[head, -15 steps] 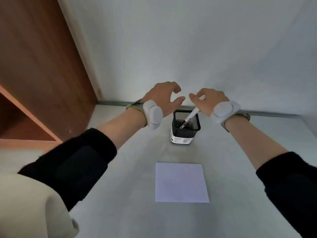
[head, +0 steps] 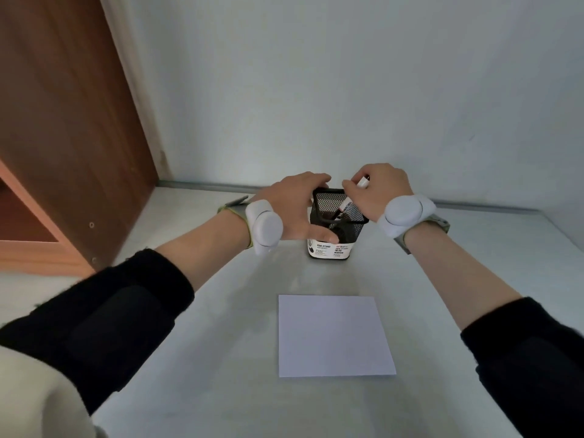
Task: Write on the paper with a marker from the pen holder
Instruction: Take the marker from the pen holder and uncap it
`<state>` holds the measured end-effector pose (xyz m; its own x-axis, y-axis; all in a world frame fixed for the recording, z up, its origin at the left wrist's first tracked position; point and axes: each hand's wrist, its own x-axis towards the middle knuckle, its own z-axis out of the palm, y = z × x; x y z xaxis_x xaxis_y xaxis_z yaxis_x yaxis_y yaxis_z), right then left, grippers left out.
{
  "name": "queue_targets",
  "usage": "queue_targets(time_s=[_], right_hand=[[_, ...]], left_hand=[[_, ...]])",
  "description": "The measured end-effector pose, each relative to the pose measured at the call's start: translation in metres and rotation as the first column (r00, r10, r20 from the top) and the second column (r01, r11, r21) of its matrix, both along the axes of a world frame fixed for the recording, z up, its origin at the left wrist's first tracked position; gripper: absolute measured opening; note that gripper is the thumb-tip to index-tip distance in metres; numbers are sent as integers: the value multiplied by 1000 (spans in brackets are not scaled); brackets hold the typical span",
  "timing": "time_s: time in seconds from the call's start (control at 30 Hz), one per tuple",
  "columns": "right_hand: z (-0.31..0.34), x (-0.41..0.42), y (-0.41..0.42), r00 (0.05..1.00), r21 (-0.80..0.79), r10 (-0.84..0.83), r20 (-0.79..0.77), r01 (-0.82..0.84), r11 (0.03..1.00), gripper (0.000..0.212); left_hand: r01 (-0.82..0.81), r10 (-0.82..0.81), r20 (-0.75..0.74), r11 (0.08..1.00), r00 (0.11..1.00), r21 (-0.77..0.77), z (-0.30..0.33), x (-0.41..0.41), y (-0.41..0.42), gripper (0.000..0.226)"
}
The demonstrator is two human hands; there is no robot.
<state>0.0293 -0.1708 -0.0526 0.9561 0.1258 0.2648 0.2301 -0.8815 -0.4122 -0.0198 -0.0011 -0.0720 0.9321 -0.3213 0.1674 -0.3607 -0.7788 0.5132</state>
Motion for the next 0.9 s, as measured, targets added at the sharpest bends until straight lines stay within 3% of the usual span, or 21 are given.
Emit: queue_targets(time_s=[0.2, 0.3, 0.37, 0.47, 0.67, 0.77, 0.83, 0.9], right_hand=[[9, -18, -8, 1000, 146, 2, 29, -6, 989, 32], [30, -30, -20, 994, 222, -42, 104, 18, 975, 26], [49, -41, -29, 986, 277, -81, 145, 38, 960, 25], [71, -53, -37, 985, 376, -107, 134, 49, 925, 31], [87, -93, -33, 996, 665, -72, 50, 21, 747, 29], [85, -113, -30, 995, 730, -85, 54, 19, 683, 31], [88, -127, -31, 999, 819, -37, 26, 0, 573, 28], [90, -140, -29, 997, 921, 57, -44, 18, 390, 24]], left_hand=[[-22, 21, -18, 998, 1000, -53, -6, -5, -3, 92], [-28, 25, -58, 997, 998, -66, 1, -12, -5, 99], [-68, 68, -9, 996, 998, -65, 11, -21, -7, 98], [-106, 120, 119, 987, 986, -123, 29, -32, -6, 77], [-90, 142, 213, 968, 967, -236, 63, -74, -13, 55], [-123, 184, 272, 966, 945, -226, 65, -94, -17, 30], [-90, 170, 338, 967, 926, -240, 69, -107, -18, 22], [-26, 140, 413, 962, 900, -270, 72, -120, -19, 19]])
